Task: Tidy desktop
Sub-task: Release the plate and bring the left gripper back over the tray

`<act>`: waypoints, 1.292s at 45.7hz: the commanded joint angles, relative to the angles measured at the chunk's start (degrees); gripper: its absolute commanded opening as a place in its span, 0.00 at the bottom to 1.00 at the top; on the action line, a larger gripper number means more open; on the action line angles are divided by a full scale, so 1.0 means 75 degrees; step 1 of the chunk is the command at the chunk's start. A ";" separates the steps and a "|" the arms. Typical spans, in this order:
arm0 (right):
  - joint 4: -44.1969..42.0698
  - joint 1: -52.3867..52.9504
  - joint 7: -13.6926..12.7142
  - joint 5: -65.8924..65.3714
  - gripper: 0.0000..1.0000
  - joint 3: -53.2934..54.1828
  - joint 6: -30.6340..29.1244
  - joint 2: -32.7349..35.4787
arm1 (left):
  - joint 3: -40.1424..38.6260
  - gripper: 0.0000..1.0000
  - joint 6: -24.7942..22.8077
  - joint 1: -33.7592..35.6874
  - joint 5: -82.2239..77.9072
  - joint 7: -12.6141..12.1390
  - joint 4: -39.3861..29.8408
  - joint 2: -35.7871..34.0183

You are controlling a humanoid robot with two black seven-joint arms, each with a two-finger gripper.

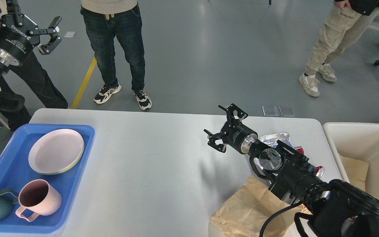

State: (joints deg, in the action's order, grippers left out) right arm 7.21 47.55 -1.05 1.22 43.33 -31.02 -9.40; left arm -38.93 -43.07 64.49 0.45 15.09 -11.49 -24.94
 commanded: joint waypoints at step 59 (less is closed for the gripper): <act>0.0000 -0.0012 0.0000 0.0001 1.00 0.0000 -0.0013 0.0000 | -0.1079 1.00 0.0212 -0.3091 0.0433 0.0308 0.0044 0.1510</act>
State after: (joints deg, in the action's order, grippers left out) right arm 7.21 47.46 -1.04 1.27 43.33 -31.12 -9.40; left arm -46.44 -41.42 41.40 3.76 17.22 -11.15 -13.74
